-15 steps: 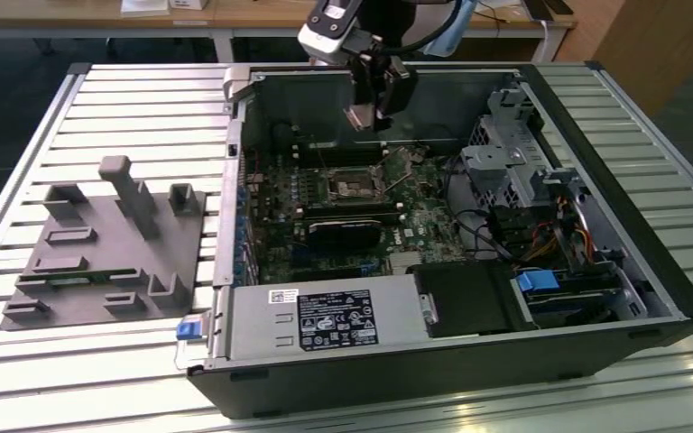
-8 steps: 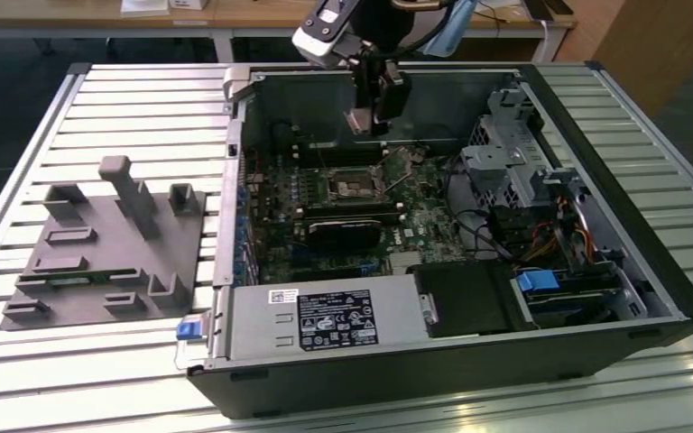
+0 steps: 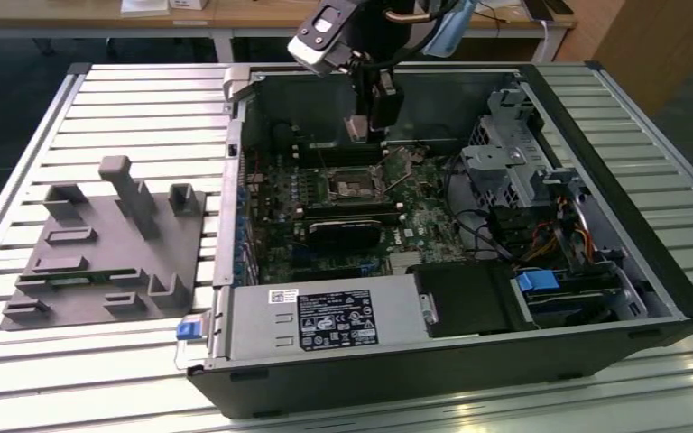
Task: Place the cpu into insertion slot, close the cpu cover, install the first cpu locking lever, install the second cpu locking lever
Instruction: 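Place the cpu into insertion slot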
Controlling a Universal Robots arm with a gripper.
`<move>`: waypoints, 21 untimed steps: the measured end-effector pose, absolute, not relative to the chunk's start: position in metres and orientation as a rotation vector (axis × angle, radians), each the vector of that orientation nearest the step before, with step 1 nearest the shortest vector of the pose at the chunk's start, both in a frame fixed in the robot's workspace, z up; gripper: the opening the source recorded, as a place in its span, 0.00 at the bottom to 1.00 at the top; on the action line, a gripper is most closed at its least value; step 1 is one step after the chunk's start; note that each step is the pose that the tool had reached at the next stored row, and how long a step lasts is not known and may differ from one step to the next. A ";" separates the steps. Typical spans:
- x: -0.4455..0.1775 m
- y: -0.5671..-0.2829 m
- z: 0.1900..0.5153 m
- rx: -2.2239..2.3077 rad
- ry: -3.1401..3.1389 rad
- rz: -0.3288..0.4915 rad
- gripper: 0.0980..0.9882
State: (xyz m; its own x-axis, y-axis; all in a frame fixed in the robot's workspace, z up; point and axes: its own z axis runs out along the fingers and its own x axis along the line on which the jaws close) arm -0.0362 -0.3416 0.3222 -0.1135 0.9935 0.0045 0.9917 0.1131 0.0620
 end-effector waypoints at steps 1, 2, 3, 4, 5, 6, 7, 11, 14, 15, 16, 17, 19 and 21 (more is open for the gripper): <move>-0.036 -0.342 0.320 2.069 2.312 0.076 0.50; -0.037 -0.342 0.319 2.071 2.310 0.076 0.50; -0.037 -0.341 0.317 2.073 2.308 0.076 0.50; -0.037 -0.341 0.315 2.075 2.306 0.076 0.50; -0.037 -0.340 0.313 2.077 2.304 0.075 0.50; -0.037 -0.340 0.311 2.080 2.301 0.075 0.50; -0.037 -0.339 0.309 2.083 2.298 0.076 0.50; -0.037 -0.337 0.302 2.096 2.286 0.075 0.50; -0.037 -0.336 0.299 2.106 2.277 0.075 0.50; -0.038 -0.336 0.298 2.109 2.274 0.075 0.50; -0.038 -0.335 0.297 2.112 2.271 0.075 0.50; -0.038 -0.335 0.296 2.114 2.269 0.075 0.50; -0.038 -0.335 0.293 2.119 2.264 0.075 0.50; -0.038 -0.334 0.290 2.124 2.260 0.074 0.50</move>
State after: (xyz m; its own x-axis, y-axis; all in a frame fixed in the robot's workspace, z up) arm -0.0380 -0.3343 0.2895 -0.0623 0.9980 0.0041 0.9962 0.0619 0.0620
